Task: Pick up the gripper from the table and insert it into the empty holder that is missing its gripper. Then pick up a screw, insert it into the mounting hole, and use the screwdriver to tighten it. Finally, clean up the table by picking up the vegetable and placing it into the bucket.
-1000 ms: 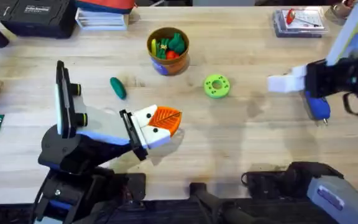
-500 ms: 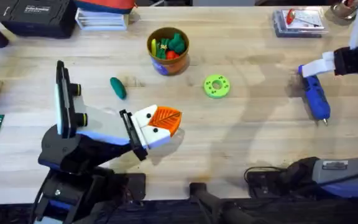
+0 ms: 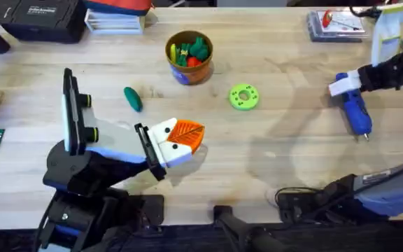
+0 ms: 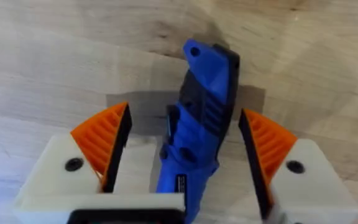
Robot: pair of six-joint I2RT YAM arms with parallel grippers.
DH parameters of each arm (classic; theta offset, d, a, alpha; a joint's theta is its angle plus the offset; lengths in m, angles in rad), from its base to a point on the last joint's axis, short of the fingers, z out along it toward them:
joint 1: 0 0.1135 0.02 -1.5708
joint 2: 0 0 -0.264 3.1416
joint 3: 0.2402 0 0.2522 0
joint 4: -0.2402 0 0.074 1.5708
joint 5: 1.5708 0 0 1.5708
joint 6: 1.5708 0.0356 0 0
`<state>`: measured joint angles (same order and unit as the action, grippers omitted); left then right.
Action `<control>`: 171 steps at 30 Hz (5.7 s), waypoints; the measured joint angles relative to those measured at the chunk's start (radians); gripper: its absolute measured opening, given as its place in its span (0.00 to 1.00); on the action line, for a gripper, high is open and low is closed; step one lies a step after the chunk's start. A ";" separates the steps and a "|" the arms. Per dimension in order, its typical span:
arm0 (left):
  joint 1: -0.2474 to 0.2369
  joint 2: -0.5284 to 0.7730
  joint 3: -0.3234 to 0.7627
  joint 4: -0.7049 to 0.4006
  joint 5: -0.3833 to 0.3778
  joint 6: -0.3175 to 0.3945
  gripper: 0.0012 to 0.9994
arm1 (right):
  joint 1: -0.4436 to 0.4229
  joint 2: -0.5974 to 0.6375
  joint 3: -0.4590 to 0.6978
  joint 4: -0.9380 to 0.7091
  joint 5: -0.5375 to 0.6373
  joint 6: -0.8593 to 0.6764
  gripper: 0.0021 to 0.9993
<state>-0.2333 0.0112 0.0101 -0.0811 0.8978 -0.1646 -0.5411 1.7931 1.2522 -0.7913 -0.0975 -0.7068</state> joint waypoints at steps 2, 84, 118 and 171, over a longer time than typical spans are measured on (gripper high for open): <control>0.000 0.000 0.000 0.000 0.000 0.000 0.00 | 0.000 0.015 0.000 0.006 0.000 -0.001 0.99; 0.000 0.000 0.000 -0.003 0.000 0.000 0.00 | 0.164 -1.565 -0.585 0.541 -0.688 0.843 0.02; 0.000 0.000 0.000 -0.003 0.000 0.000 0.00 | 1.173 -1.017 -0.721 1.499 -0.362 0.846 0.02; 0.000 0.000 0.000 -0.004 0.001 0.000 0.00 | 1.396 -0.665 -0.721 1.837 -0.298 0.811 0.02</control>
<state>-0.2333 0.0112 0.0101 -0.0853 0.8986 -0.1650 0.8547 1.1278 0.5312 1.0458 -0.3954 0.1040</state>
